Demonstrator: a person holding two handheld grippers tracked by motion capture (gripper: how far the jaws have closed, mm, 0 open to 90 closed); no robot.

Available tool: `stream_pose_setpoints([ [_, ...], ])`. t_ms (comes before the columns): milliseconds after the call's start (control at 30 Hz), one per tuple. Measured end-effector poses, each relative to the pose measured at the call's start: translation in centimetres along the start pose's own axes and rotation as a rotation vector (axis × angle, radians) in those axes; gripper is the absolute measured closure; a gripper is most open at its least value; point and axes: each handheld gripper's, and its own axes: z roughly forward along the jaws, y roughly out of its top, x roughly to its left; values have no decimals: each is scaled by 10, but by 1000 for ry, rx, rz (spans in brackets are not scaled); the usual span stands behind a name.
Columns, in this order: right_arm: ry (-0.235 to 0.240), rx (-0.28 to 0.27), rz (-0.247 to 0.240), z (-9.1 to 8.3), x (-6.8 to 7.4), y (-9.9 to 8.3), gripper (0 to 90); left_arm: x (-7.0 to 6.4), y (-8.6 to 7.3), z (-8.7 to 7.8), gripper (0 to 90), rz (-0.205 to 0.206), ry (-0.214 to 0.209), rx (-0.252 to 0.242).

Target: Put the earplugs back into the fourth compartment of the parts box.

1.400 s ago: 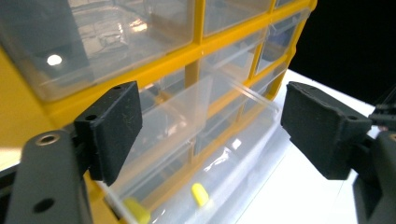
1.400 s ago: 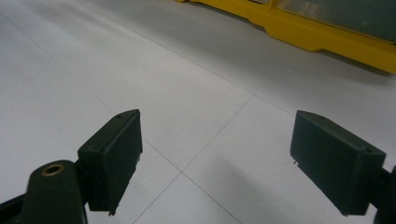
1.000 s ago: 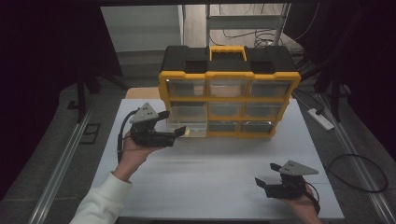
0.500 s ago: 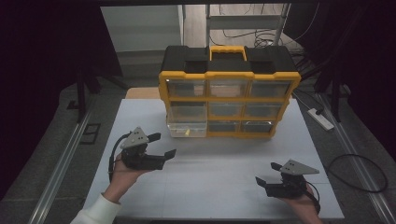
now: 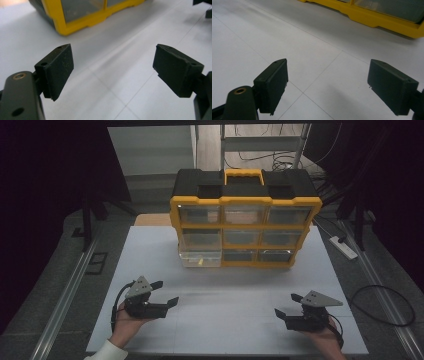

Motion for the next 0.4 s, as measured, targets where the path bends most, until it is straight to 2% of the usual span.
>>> stream_pose_setpoints([
  [400,-1,-12,-11,-3,1,-1,177,-5,-1,6,165,23,5,24],
])
